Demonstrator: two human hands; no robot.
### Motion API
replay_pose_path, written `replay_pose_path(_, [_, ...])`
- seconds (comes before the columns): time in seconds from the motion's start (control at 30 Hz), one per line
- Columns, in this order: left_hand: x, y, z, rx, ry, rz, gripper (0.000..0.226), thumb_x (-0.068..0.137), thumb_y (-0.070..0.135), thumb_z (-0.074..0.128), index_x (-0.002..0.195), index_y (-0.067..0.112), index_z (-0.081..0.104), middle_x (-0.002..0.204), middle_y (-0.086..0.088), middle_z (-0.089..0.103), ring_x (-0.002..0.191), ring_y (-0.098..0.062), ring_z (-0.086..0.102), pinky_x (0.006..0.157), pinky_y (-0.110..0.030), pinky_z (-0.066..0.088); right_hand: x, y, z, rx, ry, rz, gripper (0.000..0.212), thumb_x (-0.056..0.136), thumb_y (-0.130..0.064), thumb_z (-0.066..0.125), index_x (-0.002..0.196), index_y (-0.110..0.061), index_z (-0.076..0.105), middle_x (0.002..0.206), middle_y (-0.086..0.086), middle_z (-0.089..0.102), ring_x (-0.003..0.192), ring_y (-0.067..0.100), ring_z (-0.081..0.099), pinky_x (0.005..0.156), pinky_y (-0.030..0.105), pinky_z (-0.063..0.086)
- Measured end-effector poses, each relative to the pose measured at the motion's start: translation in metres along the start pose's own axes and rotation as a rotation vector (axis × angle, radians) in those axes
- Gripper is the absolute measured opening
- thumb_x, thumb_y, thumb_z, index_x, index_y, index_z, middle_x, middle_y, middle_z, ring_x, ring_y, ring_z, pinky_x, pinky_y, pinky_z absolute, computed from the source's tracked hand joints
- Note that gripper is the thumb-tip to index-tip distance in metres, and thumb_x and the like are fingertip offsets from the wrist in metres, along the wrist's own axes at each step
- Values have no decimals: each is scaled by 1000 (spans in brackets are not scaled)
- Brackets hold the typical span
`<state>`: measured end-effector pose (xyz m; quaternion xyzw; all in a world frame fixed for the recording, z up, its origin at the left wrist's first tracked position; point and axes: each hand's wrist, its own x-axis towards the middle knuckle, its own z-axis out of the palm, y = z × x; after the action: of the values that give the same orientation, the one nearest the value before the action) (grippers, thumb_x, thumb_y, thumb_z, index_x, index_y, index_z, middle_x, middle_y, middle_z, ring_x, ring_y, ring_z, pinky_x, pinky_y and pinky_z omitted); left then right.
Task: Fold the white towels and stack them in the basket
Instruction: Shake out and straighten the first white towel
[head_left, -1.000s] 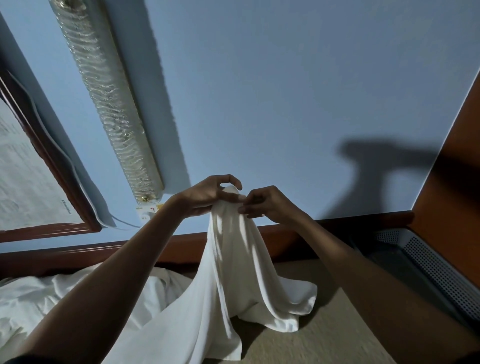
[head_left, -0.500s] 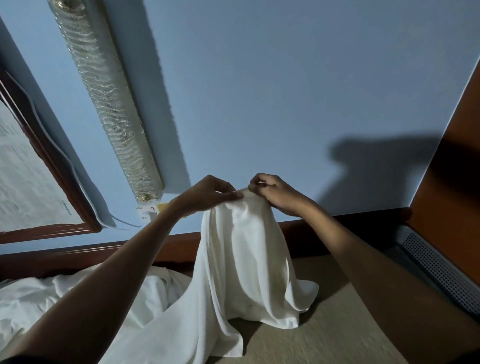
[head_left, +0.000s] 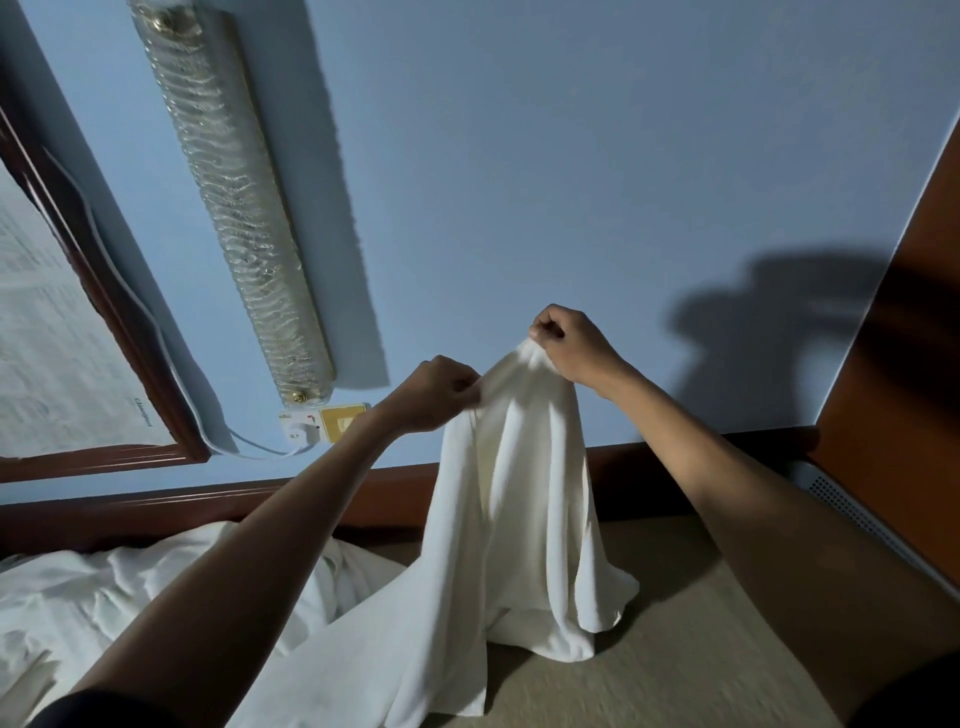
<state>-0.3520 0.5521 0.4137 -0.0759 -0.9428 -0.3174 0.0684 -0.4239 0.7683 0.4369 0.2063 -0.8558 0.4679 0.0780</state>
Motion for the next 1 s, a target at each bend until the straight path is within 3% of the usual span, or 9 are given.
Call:
replay_pose_path(0.1, [-2,-8,-6,28,15,-25,28,90,22,61,70,2,62,58,2,45,56,-11,34,54,-30,31,5,0,-17,17,89,4,10,103,-22,55,96,-16,60,80,-12,56,71,1,50,64,20,38])
replay_pose_path(0.2, [-6,-16,-13,52,21,-25,36,89,20,61,60,6,44,55,2,35,55,-12,31,56,-32,28,7,4,-35,0,144,22,11,101,-22,57,92,-16,59,77,-10,55,69,3,49,61,19,38])
replay_pose_path(0.3, [-8,-18,-18,124,66,7,31,90,17,61,63,3,52,54,3,37,53,-11,31,59,-31,31,6,9,-42,-3,158,50,17,102,-22,56,85,-20,55,75,-9,53,66,6,47,60,21,37])
replay_pose_path(0.37, [-8,-18,-20,188,90,39,20,93,16,63,78,9,74,67,2,58,61,-9,49,67,-31,43,6,11,-41,-21,159,67,16,102,-23,55,87,-18,55,76,-9,53,67,7,47,60,21,37])
replay_pose_path(0.47, [-6,-19,-24,205,124,49,20,94,13,63,100,15,81,85,-9,71,78,-18,63,79,-35,51,6,11,-36,-43,158,93,14,104,-23,52,95,-14,55,79,-13,52,70,4,48,60,19,37])
replay_pose_path(0.67, [-10,-24,-40,-409,83,-86,8,93,5,72,100,1,71,78,-10,73,77,-21,65,74,-27,61,4,24,-36,-63,67,159,14,105,-25,47,97,-15,50,84,-14,49,73,3,46,60,23,36])
replay_pose_path(0.77, [-12,-27,-50,-373,61,-87,3,90,3,75,93,3,76,82,-16,73,81,-20,66,83,-32,61,2,31,-27,-61,33,166,13,105,-26,49,99,-15,53,89,-9,53,77,8,49,63,24,38])
replay_pose_path(0.87, [-10,-28,-56,-245,64,-109,8,94,5,71,89,10,74,78,-4,73,76,-15,62,75,-29,53,1,30,-20,-32,-7,180,11,103,-25,50,102,-19,59,96,-7,58,89,14,56,67,23,41])
replay_pose_path(1.0, [-9,-17,-57,-488,4,-171,15,101,5,61,88,11,66,74,3,62,71,-12,55,70,-25,48,-8,11,-12,13,-177,121,33,101,-51,51,112,-24,66,107,-11,65,104,11,61,83,25,44])
